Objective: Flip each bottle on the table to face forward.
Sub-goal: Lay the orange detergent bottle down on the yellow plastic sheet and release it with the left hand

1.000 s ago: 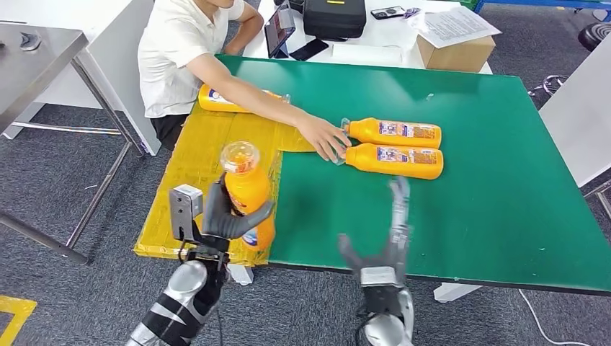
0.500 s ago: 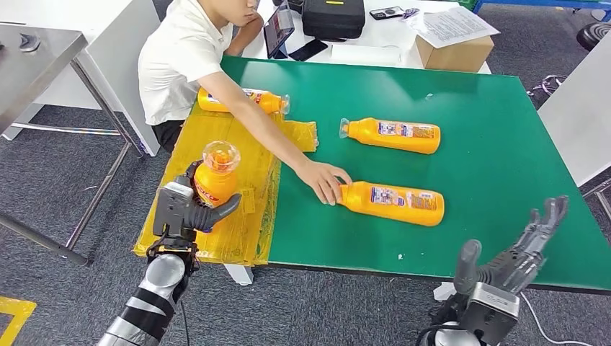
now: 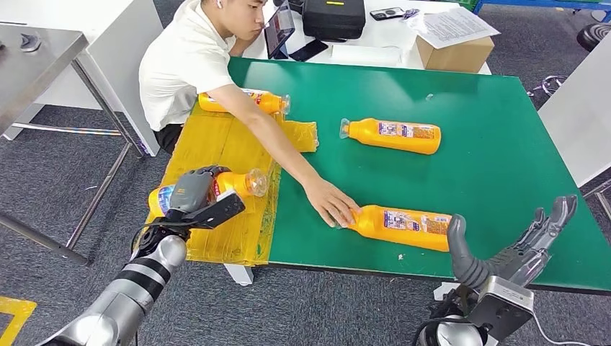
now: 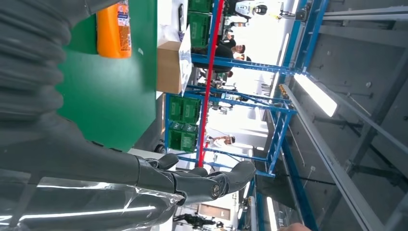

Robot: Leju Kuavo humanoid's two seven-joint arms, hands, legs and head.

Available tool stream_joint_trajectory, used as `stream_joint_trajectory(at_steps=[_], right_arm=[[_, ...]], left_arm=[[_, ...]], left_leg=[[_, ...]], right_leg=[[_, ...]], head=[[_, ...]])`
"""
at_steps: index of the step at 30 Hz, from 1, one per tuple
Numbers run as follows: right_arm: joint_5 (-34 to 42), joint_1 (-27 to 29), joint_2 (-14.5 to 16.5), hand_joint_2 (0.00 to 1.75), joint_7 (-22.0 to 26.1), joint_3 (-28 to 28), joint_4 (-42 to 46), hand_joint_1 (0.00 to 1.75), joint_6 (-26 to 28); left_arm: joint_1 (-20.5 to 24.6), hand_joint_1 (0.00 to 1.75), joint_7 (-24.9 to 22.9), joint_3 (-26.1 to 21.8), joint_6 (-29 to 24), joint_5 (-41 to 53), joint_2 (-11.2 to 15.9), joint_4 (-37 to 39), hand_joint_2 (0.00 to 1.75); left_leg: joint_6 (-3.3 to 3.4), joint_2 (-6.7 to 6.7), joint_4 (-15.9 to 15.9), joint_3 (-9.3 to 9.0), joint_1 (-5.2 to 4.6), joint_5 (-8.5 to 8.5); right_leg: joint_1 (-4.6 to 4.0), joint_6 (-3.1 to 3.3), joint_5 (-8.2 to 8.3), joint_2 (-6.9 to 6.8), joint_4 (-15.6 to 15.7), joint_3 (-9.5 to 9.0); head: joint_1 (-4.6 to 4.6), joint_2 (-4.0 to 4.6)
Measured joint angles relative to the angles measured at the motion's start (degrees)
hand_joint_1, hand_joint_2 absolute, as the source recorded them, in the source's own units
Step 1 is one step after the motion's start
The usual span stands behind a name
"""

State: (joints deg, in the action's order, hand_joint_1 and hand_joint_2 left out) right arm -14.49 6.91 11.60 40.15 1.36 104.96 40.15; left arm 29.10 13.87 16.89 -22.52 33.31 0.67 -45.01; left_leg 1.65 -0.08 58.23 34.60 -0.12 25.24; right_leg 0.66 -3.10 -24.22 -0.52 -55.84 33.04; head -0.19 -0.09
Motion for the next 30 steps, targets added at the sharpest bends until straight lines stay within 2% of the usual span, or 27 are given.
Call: stream_joint_trajectory(at_steps=[6, 7, 10, 11, 16, 22, 30], right_arm=[[1.1, -1.1, -1.8, 1.75, 0.0, 3.3, -2.7, 0.00, -0.1], [1.0, -1.5, -2.1, 1.75, 0.0, 4.2, -3.2, 0.00, -0.1], [1.3, -2.5, -2.8, 1.75, 0.0, 6.2, -4.3, 0.00, -0.2], [1.4, -2.7, -3.0, 1.75, 0.0, 6.5, -4.5, 0.00, -0.2], [3.8, -3.2, -4.0, 1.75, 0.0, 7.9, -5.9, 0.00, -0.2], [5.8, -3.9, -5.2, 1.75, 0.0, 9.1, -7.6, 0.00, -0.4], [6.3, -4.3, -5.9, 1.75, 0.0, 9.7, -8.8, 0.00, -0.5]], left_arm=[[2.9, 1.75, -1.0, 0.7, 0.8, 9.4, 0.3, 6.9, 1.75], [3.6, 1.69, -0.8, 0.9, 1.4, 10.9, 0.3, 8.3, 1.75], [5.2, 0.40, -0.2, 1.7, 3.2, 13.2, 0.2, 11.7, 1.75], [5.5, 0.02, -0.1, 2.0, 3.8, 13.5, 0.1, 12.4, 1.75], [6.0, 0.00, 2.8, 1.9, 6.5, 10.5, -0.5, 14.3, 1.75], [6.4, 0.00, 8.7, -2.3, 20.1, -1.4, -2.4, 14.5, 1.75], [6.3, 0.00, 10.2, -4.5, 22.7, -2.7, -3.6, 14.4, 1.75]], left_leg=[[-0.02, 0.03, 0.0, -0.02, 0.00, -0.01], [-0.03, 0.03, 0.0, -0.04, 0.00, -0.02], [-0.07, 0.00, 0.0, -0.08, 0.00, -0.05], [-0.08, -0.01, 0.0, -0.09, 0.00, -0.06], [-0.09, -0.04, 0.0, -0.07, 0.00, -0.07], [-0.09, -0.09, 0.0, -0.08, -0.02, -0.07], [-0.10, -0.08, 0.0, -0.11, -0.02, -0.07]], right_leg=[[0.00, 0.00, 0.00, 0.01, 0.0, 0.02], [0.00, 0.00, 0.00, 0.01, -0.1, 0.02], [0.00, 0.00, 0.00, 0.00, -0.1, -0.01], [0.00, 0.00, 0.00, 0.00, -0.1, -0.02], [0.00, 0.01, 0.00, -0.01, -0.1, -0.01], [0.03, 0.01, -0.01, -0.03, -0.1, -0.06], [0.02, 0.01, 0.00, -0.03, -0.1, -0.05]], head=[[-0.01, 0.00], [0.00, 0.00], [0.01, 0.00], [0.01, 0.00], [-0.01, 0.00], [0.00, 0.00], [0.01, 0.00]])
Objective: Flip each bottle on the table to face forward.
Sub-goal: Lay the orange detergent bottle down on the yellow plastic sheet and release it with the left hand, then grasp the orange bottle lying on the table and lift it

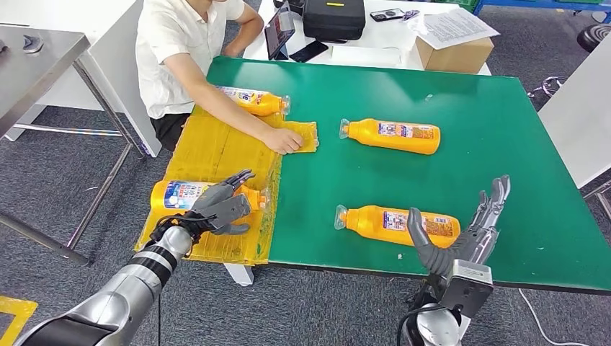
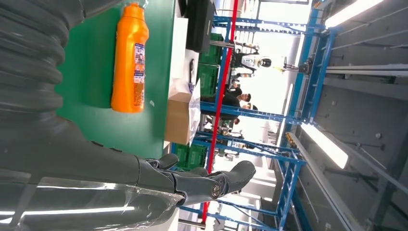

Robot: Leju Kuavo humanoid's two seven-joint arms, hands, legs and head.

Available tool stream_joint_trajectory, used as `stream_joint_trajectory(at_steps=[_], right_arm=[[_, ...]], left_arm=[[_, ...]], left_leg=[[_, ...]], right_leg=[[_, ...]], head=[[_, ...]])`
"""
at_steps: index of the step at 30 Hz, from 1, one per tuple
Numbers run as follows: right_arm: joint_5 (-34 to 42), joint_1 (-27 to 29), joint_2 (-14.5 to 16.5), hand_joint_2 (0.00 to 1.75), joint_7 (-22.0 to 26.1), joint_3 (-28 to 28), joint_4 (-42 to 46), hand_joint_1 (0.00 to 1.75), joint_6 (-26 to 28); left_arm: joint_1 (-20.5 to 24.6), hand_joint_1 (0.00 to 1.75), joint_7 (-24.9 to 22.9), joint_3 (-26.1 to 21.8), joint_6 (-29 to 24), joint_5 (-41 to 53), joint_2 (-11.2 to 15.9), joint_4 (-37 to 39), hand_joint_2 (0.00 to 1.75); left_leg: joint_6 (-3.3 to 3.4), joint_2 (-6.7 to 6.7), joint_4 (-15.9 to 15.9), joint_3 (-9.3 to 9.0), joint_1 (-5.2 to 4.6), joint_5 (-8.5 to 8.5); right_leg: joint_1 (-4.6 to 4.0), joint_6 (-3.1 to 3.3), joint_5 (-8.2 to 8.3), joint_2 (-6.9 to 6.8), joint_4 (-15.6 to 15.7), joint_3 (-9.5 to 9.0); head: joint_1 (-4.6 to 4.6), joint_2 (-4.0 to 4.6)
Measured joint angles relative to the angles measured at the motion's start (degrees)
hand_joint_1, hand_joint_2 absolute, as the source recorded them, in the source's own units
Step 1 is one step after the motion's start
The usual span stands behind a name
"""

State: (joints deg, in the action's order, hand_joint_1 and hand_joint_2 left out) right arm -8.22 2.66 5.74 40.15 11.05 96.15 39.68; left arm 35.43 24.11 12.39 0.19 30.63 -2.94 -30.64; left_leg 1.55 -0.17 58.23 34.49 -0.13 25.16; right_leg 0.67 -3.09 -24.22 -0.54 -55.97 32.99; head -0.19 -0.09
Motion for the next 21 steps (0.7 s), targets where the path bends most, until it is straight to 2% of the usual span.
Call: stream_joint_trajectory(at_steps=[6, 11, 17, 21], right_arm=[[0.1, -0.4, -0.3, 1.75, 0.0, 0.2, -0.9, 0.00, 0.0], [-1.8, -0.3, -0.3, 1.75, 0.0, 0.0, -1.3, 0.00, 0.1], [-10.7, 0.6, -0.2, 1.75, 0.0, -1.3, -2.1, 0.00, 0.1], [-30.0, -0.3, -0.6, 1.75, -1.9, -3.9, -10.9, 0.00, 0.1]], left_arm=[[-1.4, 0.00, 2.4, 0.6, 0.6, 0.2, -0.9, -2.9, 1.75], [-5.1, 0.00, 4.7, 1.9, -1.3, -3.1, -1.9, -11.6, 1.75], [-13.7, 0.00, 9.4, 5.6, -15.1, -8.3, -4.5, -31.4, 1.75], [-21.3, 0.00, 12.7, 9.5, -26.1, -16.1, -6.8, -42.9, 1.75]], left_leg=[[0.00, 0.01, 0.0, 0.02, 0.00, 0.00], [0.00, 0.01, 0.0, 0.07, -0.02, 0.00], [-0.03, 0.03, 0.0, 0.16, -0.05, 0.09], [-0.04, 0.12, 0.0, 0.10, -0.06, 0.18]], right_leg=[[0.00, 0.00, 0.00, 0.00, 0.0, 0.03], [0.02, 0.00, 0.00, 0.00, 0.0, 0.09], [0.04, -0.01, -0.02, 0.02, 0.0, 0.16], [0.05, -0.01, -0.03, 0.11, 0.0, 0.17]], head=[[-0.01, 0.00], [0.01, 0.00], [-0.01, 0.00], [0.01, 0.00]])
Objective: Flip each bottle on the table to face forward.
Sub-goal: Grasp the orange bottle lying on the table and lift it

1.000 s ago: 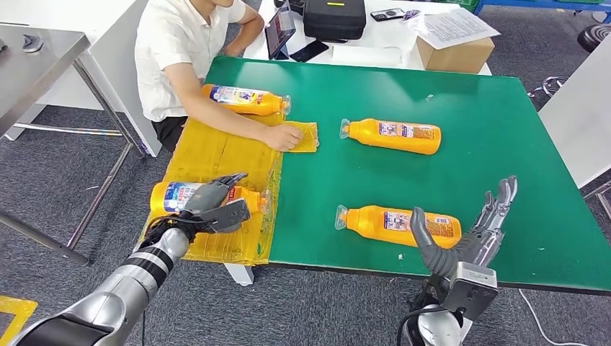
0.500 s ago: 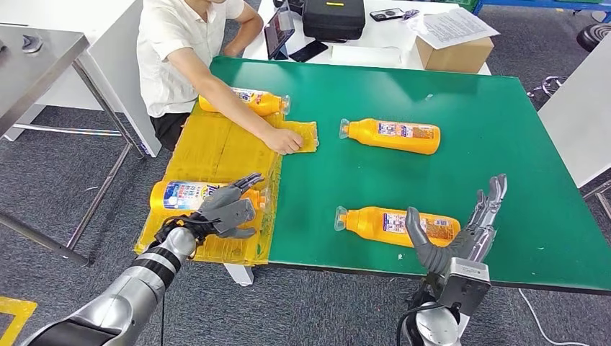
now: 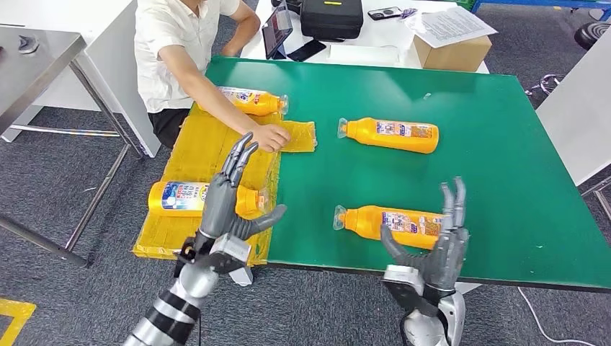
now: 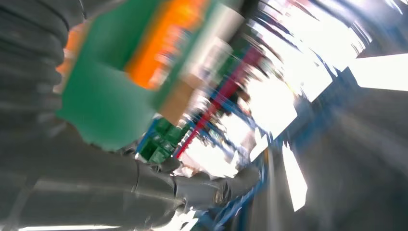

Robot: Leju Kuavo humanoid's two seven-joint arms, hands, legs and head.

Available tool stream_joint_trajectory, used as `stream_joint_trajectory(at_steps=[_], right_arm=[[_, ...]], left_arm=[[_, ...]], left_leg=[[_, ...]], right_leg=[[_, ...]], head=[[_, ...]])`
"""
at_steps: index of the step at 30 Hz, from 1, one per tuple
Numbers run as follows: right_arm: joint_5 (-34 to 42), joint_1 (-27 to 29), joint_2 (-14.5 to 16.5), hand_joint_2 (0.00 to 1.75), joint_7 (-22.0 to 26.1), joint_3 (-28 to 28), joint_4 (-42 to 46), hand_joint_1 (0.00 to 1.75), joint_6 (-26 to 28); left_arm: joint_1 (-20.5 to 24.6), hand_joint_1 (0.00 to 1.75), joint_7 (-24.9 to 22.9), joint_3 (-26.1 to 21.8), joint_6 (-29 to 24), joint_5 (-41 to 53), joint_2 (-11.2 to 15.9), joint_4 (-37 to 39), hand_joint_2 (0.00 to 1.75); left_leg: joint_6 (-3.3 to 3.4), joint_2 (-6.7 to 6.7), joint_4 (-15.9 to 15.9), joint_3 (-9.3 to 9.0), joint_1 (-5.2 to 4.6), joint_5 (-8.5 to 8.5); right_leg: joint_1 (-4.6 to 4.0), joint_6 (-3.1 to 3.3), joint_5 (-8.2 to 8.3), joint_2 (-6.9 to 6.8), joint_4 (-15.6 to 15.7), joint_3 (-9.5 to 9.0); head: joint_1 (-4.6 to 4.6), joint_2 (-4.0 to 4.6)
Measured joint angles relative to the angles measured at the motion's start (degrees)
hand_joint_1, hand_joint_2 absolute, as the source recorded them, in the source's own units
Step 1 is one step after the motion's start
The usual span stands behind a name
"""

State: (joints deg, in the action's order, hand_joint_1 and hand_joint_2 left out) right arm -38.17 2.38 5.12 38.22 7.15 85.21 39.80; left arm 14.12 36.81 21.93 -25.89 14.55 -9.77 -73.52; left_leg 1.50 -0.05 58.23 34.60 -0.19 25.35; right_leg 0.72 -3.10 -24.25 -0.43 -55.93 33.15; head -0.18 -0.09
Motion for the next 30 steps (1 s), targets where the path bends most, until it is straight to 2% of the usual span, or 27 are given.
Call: stream_joint_trajectory(at_steps=[3, 7, 10, 15, 19, 24, 30], right_arm=[[-6.9, -1.9, -1.7, 1.75, -2.4, -1.9, -7.5, 0.00, 0.0], [-7.4, -3.9, -4.0, 1.75, -4.0, -3.0, -14.0, 0.00, 0.0], [-9.6, -4.8, -5.3, 1.75, -7.4, -3.1, -17.0, 0.00, 0.0], [-16.5, -6.8, -8.9, 1.75, -16.9, -4.3, -22.6, 0.00, -0.8], [-23.5, -7.8, -12.0, 1.75, -23.9, -4.5, -27.4, 0.00, -3.0], [-26.4, -10.3, -14.0, 1.75, -25.8, -4.3, -31.6, 0.00, -3.5], [-26.6, -11.6, -14.8, 1.75, -25.9, -4.2, -33.8, 0.00, -3.5]], left_arm=[[-3.0, 0.00, 2.0, 2.8, -5.6, -5.1, -1.1, -3.8, 1.75], [-5.2, 0.00, 2.5, 4.6, -7.0, -7.0, -1.4, -6.7, 1.75], [-6.1, 0.00, 2.1, 5.3, -7.1, -7.9, -1.5, -8.1, 1.75], [-7.8, 0.00, -2.6, 5.9, -2.6, -11.6, -1.5, -9.6, 1.75], [-9.6, 0.00, -3.5, 6.9, -1.8, -10.5, -1.3, -10.6, 1.75], [-10.1, 0.00, -3.8, 7.1, -2.1, -10.3, -1.1, -11.9, 1.75], [-10.3, 0.00, -3.9, 7.2, -2.0, -10.3, -1.0, -12.4, 1.75]], left_leg=[[0.05, -0.16, 0.0, 0.06, -0.02, -0.04], [0.14, -0.15, 0.0, 0.04, -0.05, -0.11], [0.14, -0.12, 0.0, 0.02, -0.06, -0.11], [0.14, -0.15, 0.0, 0.04, -0.07, -0.11], [0.16, -0.14, 0.0, 0.06, -0.13, -0.10], [0.17, -0.14, 0.0, -0.07, -0.12, -0.09], [0.18, -0.13, 0.0, -0.28, -0.12, -0.10]], right_leg=[[0.01, 0.00, -0.01, -0.14, 0.0, -0.01], [0.03, 0.00, 0.01, -0.17, 0.0, -0.04], [0.03, 0.00, 0.02, -0.13, 0.0, -0.03], [0.04, -0.01, 0.01, -0.17, 0.0, -0.03], [0.09, -0.01, 0.02, -0.15, 0.0, -0.03], [0.08, -0.02, 0.01, -0.16, 0.0, -0.09], [0.09, -0.01, 0.01, -0.15, 0.0, -0.30]], head=[[-0.01, 0.00], [-0.01, 0.00], [0.02, 0.00], [0.01, 0.00], [0.02, 0.00], [0.01, 0.00], [0.01, 0.00]])
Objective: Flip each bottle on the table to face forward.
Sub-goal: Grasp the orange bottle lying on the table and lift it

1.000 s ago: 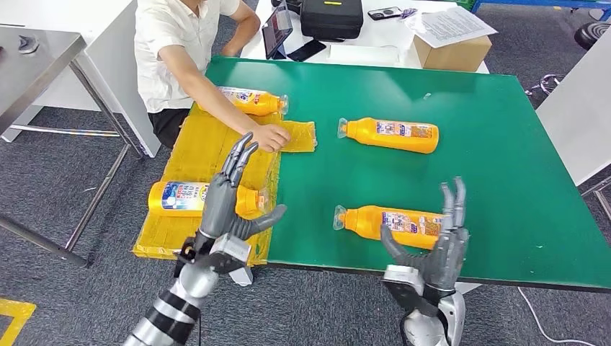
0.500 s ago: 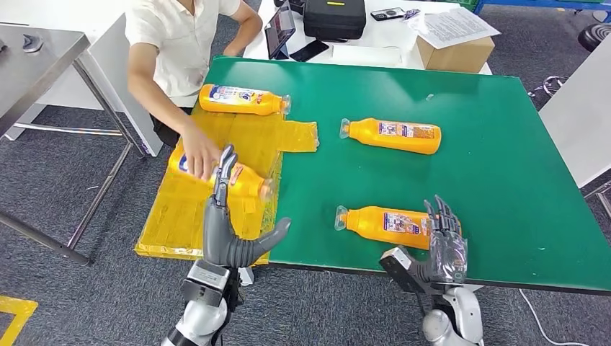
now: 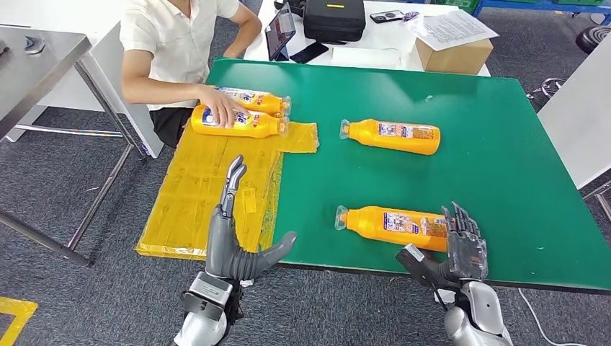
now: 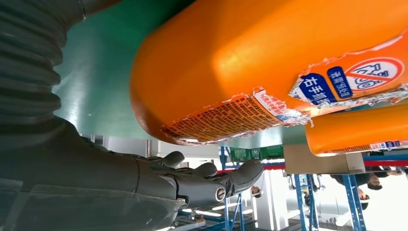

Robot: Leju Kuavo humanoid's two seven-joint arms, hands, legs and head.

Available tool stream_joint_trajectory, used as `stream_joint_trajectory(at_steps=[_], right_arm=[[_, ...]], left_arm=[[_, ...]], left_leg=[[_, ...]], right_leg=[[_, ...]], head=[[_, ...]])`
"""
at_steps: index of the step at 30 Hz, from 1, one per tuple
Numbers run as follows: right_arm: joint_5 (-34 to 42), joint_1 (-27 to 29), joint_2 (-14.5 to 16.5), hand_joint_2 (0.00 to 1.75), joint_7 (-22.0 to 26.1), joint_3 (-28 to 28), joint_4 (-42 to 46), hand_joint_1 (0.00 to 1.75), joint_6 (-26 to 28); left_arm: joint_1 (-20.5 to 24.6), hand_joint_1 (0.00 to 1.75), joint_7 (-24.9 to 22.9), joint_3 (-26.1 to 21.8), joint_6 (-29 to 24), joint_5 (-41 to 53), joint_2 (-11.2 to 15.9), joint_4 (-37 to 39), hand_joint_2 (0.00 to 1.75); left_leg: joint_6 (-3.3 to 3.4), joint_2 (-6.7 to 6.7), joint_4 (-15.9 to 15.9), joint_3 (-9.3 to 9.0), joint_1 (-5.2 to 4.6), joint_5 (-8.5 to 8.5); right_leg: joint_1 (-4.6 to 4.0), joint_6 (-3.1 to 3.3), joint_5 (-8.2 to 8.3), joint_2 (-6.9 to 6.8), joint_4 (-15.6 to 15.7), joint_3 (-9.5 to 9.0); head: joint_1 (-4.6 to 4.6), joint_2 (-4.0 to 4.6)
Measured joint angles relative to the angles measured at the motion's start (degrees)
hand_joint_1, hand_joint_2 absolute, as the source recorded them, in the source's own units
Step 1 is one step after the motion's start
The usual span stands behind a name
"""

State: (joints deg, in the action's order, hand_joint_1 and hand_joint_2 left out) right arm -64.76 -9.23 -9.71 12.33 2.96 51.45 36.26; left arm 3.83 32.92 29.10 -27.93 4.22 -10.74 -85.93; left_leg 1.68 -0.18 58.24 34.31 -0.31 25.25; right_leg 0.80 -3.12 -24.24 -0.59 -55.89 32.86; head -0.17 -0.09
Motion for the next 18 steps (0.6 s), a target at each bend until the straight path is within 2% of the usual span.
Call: stream_joint_trajectory(at_steps=[8, 14, 18], right_arm=[[-0.5, -0.7, -0.2, 1.75, -0.9, 0.3, -0.8, 0.00, -0.6], [-5.7, -3.9, -1.2, 1.75, -8.3, 2.2, -1.8, 0.00, -6.4], [-8.0, -6.7, -1.9, 1.75, -9.7, 4.0, -3.7, 0.00, -7.9]], left_arm=[[-0.2, 0.00, -0.7, 0.0, 1.0, -0.2, 0.1, -0.4, 1.75], [-0.4, 0.00, -1.5, 0.1, 0.3, 1.7, 0.1, -0.5, 1.75], [-0.4, 0.00, -2.2, 0.1, 0.3, 1.8, 0.1, -0.5, 1.75]], left_leg=[[0.03, 0.01, 0.0, -0.06, -0.01, -0.02], [0.04, 0.16, 0.0, -0.20, -0.01, -0.03], [0.10, 0.18, 0.0, -0.23, -0.01, -0.08]], right_leg=[[0.01, -0.02, 0.02, 0.01, 0.0, -0.07], [0.01, -0.01, 0.06, 0.06, 0.0, -0.10], [0.01, -0.02, 0.13, 0.06, 0.0, -0.17]], head=[[0.01, 0.00], [0.00, 0.00], [0.00, 0.00]])
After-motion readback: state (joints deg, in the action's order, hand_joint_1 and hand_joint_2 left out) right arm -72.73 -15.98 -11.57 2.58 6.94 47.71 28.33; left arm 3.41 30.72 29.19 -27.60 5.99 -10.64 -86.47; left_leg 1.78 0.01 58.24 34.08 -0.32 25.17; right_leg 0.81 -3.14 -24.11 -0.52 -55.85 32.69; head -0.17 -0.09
